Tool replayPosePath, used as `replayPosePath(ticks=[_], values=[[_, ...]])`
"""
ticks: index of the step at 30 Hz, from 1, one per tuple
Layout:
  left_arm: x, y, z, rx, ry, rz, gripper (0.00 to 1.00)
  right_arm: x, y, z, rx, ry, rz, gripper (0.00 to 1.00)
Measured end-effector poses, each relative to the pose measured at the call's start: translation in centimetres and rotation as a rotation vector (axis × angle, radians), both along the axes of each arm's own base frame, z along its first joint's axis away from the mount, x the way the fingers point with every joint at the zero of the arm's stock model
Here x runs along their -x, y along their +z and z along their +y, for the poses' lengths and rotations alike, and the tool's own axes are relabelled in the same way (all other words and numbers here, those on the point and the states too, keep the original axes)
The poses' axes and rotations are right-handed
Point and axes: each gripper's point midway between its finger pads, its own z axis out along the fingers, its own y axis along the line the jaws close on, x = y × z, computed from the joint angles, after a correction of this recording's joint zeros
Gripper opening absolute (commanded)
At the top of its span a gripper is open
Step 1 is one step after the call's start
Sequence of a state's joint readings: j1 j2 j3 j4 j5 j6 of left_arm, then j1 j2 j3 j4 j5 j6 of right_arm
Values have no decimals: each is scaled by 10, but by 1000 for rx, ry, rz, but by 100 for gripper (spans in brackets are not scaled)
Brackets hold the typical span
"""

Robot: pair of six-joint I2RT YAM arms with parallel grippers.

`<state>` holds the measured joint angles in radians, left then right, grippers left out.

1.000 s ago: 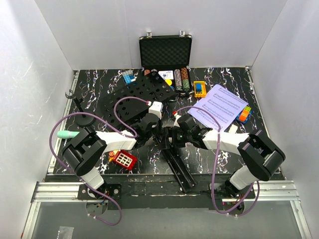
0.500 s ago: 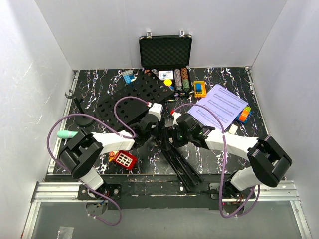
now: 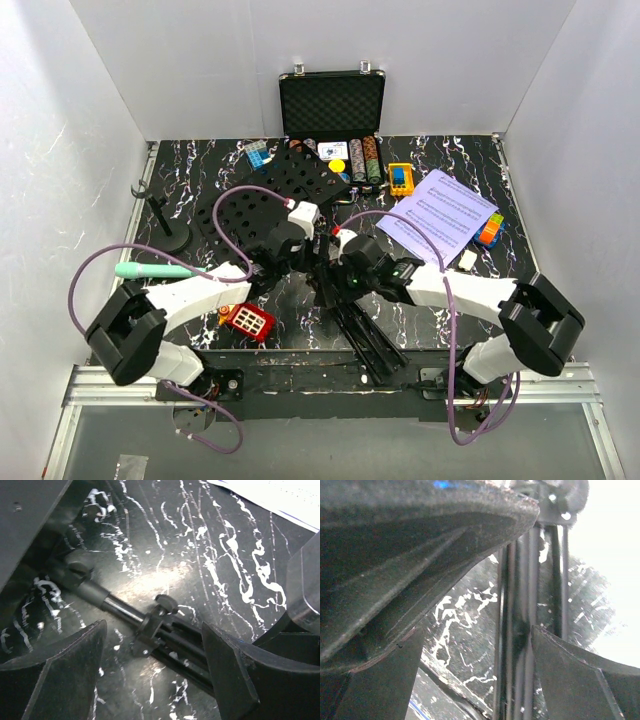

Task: Pack up the instrument practice props

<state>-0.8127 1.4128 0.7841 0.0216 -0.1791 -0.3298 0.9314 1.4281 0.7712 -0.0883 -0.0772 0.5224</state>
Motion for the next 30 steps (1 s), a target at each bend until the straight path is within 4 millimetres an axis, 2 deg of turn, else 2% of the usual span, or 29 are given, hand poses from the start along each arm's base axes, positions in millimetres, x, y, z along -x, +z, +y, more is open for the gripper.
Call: replayPosePath(ticks=[5,10,13,19,22,23,30], values=[[8,10,32,-27,58,5,77,4,5,24,3,37,-9,92],[26,13,69,-28,134,-4,78,16,6,49,7,101,-17,94],[33,18,76,-15,141,-15,79,23,14,59,-22,133,-41,96],[37,18,65,10,104,-6,83,26,18,52,-33,130,-55,96],[39,23,53,36,70,-10,93,29,24,43,-46,120,-66,96],[39,27,48,49,58,-15,98,30,27,40,-53,119,-72,96],[42,58,12,134,-51,-47,98,35,58,23,-167,121,-155,96]])
